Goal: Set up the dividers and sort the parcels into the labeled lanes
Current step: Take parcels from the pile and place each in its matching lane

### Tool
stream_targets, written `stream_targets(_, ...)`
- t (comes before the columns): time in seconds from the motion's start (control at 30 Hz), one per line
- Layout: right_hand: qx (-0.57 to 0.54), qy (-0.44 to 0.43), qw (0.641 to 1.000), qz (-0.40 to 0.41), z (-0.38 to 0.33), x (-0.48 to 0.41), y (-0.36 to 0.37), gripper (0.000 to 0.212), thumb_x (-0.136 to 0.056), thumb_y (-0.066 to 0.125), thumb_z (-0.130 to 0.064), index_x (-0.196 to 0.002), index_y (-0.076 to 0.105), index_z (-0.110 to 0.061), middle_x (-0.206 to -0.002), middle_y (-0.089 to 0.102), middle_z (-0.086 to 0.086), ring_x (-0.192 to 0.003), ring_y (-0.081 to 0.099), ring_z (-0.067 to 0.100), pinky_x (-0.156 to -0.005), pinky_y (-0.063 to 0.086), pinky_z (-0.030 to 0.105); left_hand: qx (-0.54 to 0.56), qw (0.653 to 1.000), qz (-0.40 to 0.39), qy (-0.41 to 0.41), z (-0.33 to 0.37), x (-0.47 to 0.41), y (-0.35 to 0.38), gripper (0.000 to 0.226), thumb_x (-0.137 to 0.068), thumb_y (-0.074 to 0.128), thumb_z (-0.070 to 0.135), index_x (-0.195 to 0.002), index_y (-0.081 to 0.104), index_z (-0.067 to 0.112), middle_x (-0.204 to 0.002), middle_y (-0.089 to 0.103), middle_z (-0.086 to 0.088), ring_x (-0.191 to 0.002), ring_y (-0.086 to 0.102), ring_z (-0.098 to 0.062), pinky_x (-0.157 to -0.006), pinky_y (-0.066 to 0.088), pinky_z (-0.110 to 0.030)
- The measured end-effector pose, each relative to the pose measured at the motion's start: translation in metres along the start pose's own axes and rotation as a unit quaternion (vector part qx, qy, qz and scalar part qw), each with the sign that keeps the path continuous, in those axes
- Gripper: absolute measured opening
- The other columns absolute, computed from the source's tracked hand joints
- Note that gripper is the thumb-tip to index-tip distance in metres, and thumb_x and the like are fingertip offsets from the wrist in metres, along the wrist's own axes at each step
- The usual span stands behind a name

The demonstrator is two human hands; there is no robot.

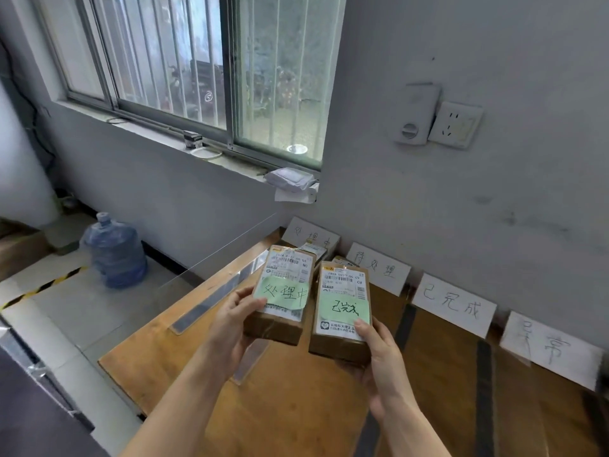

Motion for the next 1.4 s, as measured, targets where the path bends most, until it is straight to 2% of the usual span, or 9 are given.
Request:
stream_targets(0.17, -0.005, 0.012, 0.999, 0.032, -0.004, -0.026, 0.009, 0.057, -0.089, 0.067, -0.027, -0.140, 0.041, -0.024, -0.110, 0.071, 0.013, -0.102, 0.068, 0.028, -0.079, 0.058, 0.047, 0.006, 0.998, 0.057, -0.011, 0.013, -0.064, -0.024, 0.023, -0.092, 0.059, 0.013, -0.114, 0.051, 0.010, -0.113, 0.066, -0.022, -0.104, 0.066, -0.033, -0.072, 0.062, -0.033)
stream_targets(0.33, -0.006, 0.016, 0.997, 0.075, 0.000, -0.055, 0.021, 0.065, -0.085, 0.070, -0.031, -0.143, 0.043, -0.021, -0.108, 0.072, 0.012, -0.100, 0.068, 0.028, -0.072, 0.057, 0.042, -0.010, 0.994, 0.108, -0.028, 0.020, -0.142, -0.049, 0.032, -0.096, 0.058, 0.015, -0.126, 0.052, 0.007, -0.118, 0.064, -0.021, -0.111, 0.063, -0.033, -0.087, 0.054, -0.042)
stream_targets(0.47, -0.019, 0.026, 0.995, 0.098, 0.008, -0.078, 0.040, 0.072, -0.076, 0.073, -0.033, -0.141, 0.045, -0.022, -0.105, 0.074, 0.011, -0.101, 0.069, 0.029, -0.071, 0.058, 0.043, -0.031, 0.987, 0.147, -0.055, 0.019, -0.199, -0.066, 0.030, -0.093, 0.064, 0.016, -0.120, 0.054, 0.008, -0.112, 0.065, -0.020, -0.106, 0.063, -0.034, -0.079, 0.057, -0.047)
stream_targets(0.6, -0.027, 0.030, 0.993, 0.111, 0.014, -0.100, 0.059, 0.073, -0.074, 0.072, -0.033, -0.140, 0.045, -0.023, -0.099, 0.076, 0.009, -0.101, 0.069, 0.029, -0.071, 0.057, 0.043, -0.048, 0.981, 0.172, -0.080, 0.011, -0.244, -0.080, 0.032, -0.091, 0.067, 0.017, -0.120, 0.054, 0.009, -0.108, 0.065, -0.018, -0.105, 0.064, -0.035, -0.087, 0.055, -0.055)
stream_targets(0.97, -0.029, 0.037, 0.987, 0.152, 0.021, -0.138, 0.081, 0.065, -0.070, 0.071, -0.030, -0.132, 0.051, -0.023, -0.096, 0.077, 0.009, -0.095, 0.070, 0.029, -0.078, 0.057, 0.047, -0.101, 0.972, 0.188, -0.097, -0.020, -0.333, -0.093, 0.021, -0.096, 0.061, 0.021, -0.114, 0.057, 0.010, -0.113, 0.066, -0.014, -0.096, 0.067, -0.026, -0.083, 0.058, -0.042)
stream_targets(1.1, -0.034, 0.046, 0.983, 0.174, 0.023, -0.146, 0.079, 0.066, -0.070, 0.072, -0.029, -0.133, 0.050, -0.022, -0.097, 0.077, 0.009, -0.095, 0.071, 0.030, -0.078, 0.056, 0.046, -0.158, 0.966, 0.184, -0.091, -0.030, -0.356, -0.093, 0.030, -0.100, 0.055, 0.028, -0.124, 0.057, 0.011, -0.120, 0.066, -0.013, -0.101, 0.066, -0.024, -0.083, 0.055, -0.038)
stream_targets(1.2, -0.038, 0.054, 0.981, 0.181, 0.024, -0.149, 0.079, 0.068, -0.070, 0.072, -0.028, -0.134, 0.050, -0.021, -0.099, 0.076, 0.011, -0.091, 0.074, 0.028, -0.086, 0.056, 0.049, -0.292, 0.942, 0.155, -0.063, -0.030, -0.366, -0.088, 0.041, -0.101, 0.051, 0.031, -0.137, 0.050, 0.011, -0.131, 0.057, -0.012, -0.109, 0.058, -0.022, -0.081, 0.048, -0.031)
stream_targets(1.33, -0.048, 0.059, 0.982, 0.171, 0.019, -0.152, 0.084, 0.060, -0.076, 0.068, -0.020, -0.133, 0.050, -0.018, -0.094, 0.077, 0.013, -0.073, 0.076, 0.022, -0.055, 0.060, 0.032, -0.505, 0.858, 0.094, -0.007, -0.031, -0.370, -0.082, 0.047, -0.103, 0.046, 0.027, -0.146, 0.039, 0.012, -0.141, 0.042, -0.017, -0.122, 0.049, -0.030, -0.099, 0.043, -0.041)
stream_targets(1.4, -0.052, 0.060, 0.983, 0.167, 0.019, -0.153, 0.086, 0.062, -0.073, 0.068, -0.020, -0.133, 0.051, -0.018, -0.095, 0.077, 0.013, -0.073, 0.075, 0.022, -0.052, 0.059, 0.031, -0.538, 0.839, 0.084, -0.005, -0.035, -0.372, -0.083, 0.046, -0.103, 0.044, 0.027, -0.147, 0.038, 0.015, -0.139, 0.042, -0.017, -0.122, 0.049, -0.030, -0.101, 0.044, -0.045)
Point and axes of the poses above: each hand's wrist, its own x-axis away from the middle knuckle, its own y-axis out of the palm, z = x × y, the point moved 5 cm from there along -x, towards the middle knuckle
